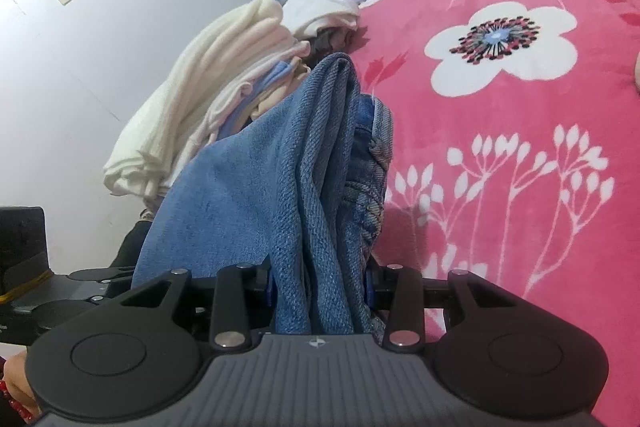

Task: Fold clothes
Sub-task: 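Lift the folded jeans off the bedspread with both grippers, then carry the held jeans with both grippers toward the clothes stack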

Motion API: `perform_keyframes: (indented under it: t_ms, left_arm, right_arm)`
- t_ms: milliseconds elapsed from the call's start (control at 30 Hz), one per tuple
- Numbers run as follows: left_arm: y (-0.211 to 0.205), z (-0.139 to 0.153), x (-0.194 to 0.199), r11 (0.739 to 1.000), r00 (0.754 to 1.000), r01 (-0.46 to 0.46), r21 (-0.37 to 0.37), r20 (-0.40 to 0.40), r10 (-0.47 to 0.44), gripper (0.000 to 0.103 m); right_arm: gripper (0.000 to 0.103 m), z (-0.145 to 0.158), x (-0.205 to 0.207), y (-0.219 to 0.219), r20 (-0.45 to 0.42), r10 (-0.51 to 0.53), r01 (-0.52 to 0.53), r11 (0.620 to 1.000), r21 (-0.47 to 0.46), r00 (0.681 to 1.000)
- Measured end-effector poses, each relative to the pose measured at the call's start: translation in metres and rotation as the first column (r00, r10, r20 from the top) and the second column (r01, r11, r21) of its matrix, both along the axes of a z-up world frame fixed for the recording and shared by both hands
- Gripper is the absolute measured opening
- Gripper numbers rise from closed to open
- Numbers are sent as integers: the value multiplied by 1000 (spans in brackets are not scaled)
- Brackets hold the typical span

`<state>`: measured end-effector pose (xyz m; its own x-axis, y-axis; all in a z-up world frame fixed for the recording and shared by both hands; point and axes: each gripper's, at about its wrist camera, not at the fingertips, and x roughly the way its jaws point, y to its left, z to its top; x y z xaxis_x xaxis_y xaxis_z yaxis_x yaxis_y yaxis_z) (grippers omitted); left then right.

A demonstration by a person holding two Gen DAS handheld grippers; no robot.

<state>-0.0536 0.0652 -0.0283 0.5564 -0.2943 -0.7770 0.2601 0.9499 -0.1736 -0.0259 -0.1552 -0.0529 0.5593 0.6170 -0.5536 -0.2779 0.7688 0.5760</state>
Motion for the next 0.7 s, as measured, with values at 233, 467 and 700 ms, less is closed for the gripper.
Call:
perform_keyframes:
  t_ms: [233,467,700]
  left_arm:
    - [-7,23,-10,999,999,-3,51,48,1,68]
    - [-12,36,-17,996,997,-3,91,74,-4,68]
    - [-16,43,-23,993,996,-10,115,90,-1,68]
  right_arm:
    - [41,18,-10,-1,42,-4,2,999,32,999]
    - [41,30,-17,-2,63,-10,6,998,63,998]
    - [41,37,-23,-2,72,-10,4,997,74,997]
